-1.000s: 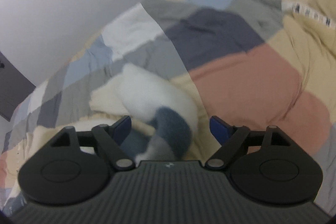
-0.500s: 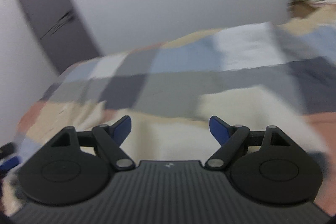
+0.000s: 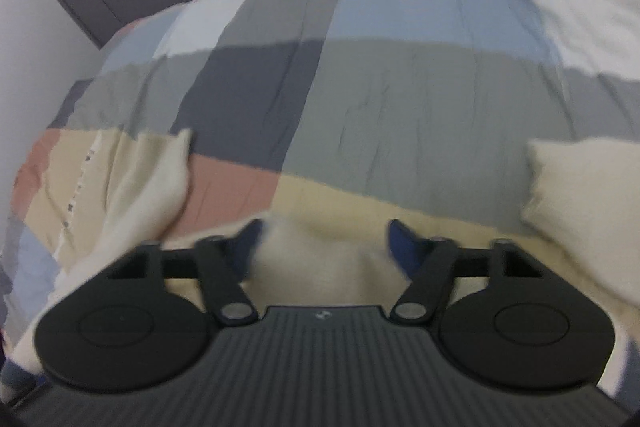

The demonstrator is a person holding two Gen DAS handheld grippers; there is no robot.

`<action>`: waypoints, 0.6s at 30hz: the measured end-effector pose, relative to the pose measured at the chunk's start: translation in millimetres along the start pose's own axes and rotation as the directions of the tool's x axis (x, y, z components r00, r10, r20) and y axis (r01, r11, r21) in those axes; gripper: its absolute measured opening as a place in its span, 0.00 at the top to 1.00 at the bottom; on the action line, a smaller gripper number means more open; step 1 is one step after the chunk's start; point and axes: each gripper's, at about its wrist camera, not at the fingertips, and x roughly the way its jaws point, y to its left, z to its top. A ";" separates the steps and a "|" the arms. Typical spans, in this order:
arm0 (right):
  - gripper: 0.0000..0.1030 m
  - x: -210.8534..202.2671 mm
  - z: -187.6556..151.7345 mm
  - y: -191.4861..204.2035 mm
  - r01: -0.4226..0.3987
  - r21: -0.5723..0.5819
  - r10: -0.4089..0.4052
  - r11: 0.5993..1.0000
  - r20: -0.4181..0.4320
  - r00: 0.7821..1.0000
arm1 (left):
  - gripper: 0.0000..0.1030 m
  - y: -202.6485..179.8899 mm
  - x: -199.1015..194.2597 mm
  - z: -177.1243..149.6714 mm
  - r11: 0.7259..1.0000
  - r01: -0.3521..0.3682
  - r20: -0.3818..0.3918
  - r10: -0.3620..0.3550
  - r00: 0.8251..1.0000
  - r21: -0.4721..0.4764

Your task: Fold large clothes

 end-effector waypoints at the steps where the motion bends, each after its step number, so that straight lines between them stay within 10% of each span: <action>1: 0.62 0.6 -3.2 -0.2 -0.018 -0.007 0.018 1.000 -0.007 1.000 | 0.19 0.4 2.0 -0.8 1.000 0.003 -0.003 -0.003 1.000 0.002; 3: 0.83 -9.1 -12.1 5.3 -0.019 -0.065 0.021 0.998 0.017 1.000 | 0.19 3.6 3.6 -1.9 1.000 0.019 -0.005 -0.019 1.000 -0.009; 18: 0.87 -174.0 -105.9 12.1 -0.066 -0.293 0.166 0.954 0.332 0.929 | 0.19 -7.3 -49.6 -9.8 0.976 0.216 0.098 -0.217 0.971 0.025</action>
